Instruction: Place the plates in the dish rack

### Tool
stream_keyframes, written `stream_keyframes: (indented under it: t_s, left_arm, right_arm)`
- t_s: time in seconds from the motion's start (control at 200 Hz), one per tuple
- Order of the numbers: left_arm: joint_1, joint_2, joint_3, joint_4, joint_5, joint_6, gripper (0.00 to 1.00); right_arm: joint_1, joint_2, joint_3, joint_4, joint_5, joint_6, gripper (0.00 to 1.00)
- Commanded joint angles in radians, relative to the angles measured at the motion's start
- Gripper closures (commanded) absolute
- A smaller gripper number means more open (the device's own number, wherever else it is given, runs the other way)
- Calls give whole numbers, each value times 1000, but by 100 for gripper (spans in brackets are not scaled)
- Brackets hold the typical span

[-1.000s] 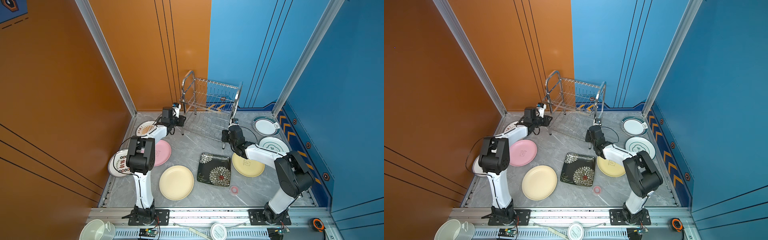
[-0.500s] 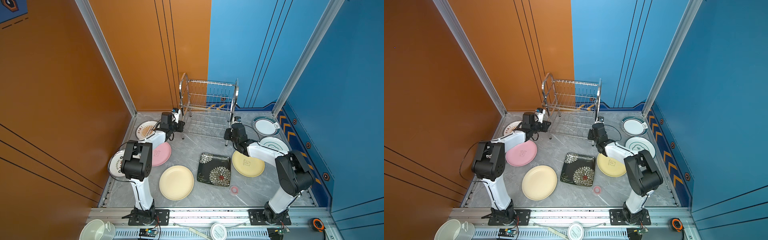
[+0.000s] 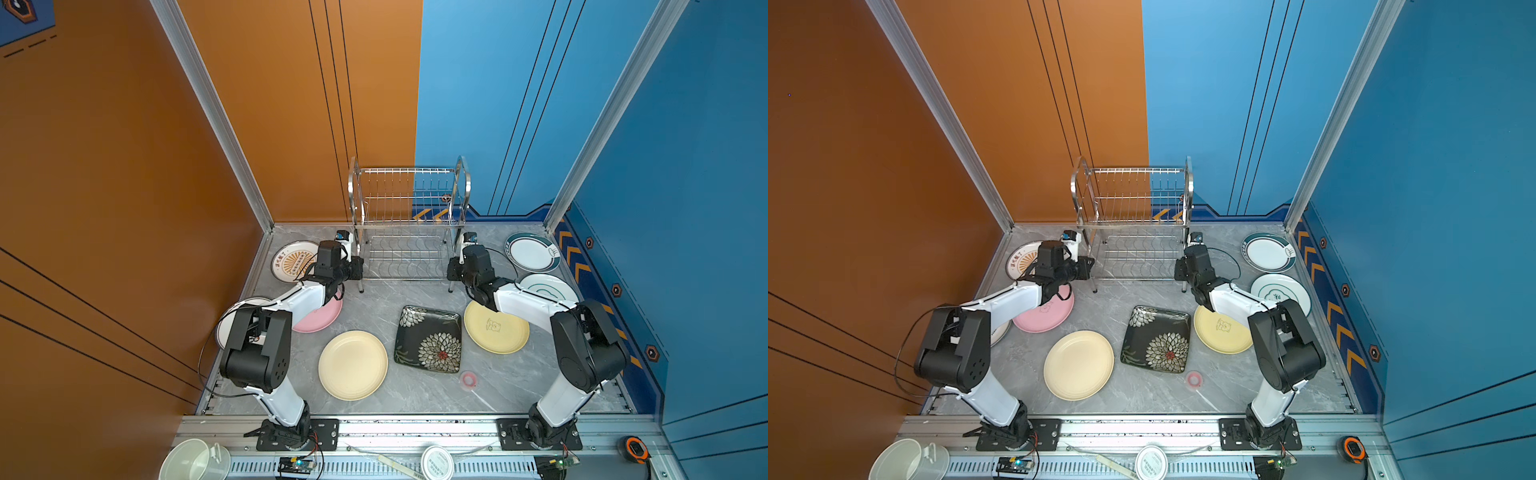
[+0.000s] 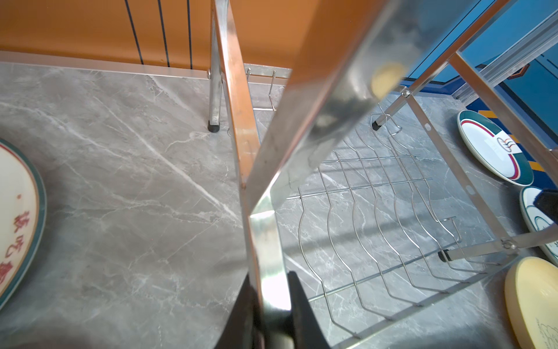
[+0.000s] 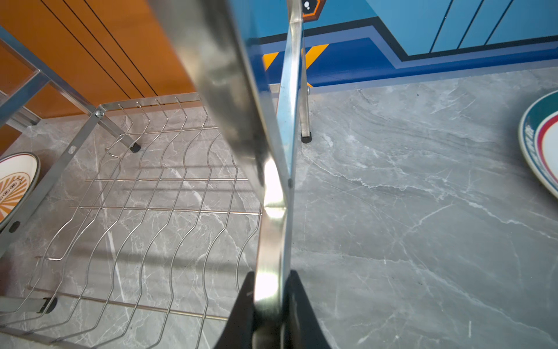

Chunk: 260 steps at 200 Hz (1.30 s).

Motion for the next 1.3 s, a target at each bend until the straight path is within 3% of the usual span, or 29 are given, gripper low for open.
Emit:
stream_keyframes:
  t_s: [0.0,0.25,0.465,0.906,1.296]
  left_arm:
    - [-33,-43,-68,-86,52,40,100]
    - [-53,-96,-129,-87,16,19,99]
    - [-58,-95,-119,-88,-6,18,82]
    - [-59,-141,-83,-107,-67,12,46]
    - [-74,-259,-99,-203,-92,-61,25]
  right_arm:
    - [-14,43,38,-41,-38,45,95]
    - [-12,56,68,-64,-56,34,95]
    - [-10,49,80,-90,-77,29,93]
    - [-12,-20,68,-163,-127,29,63]
    - [-12,-225,-21,-372,-182,89,38]
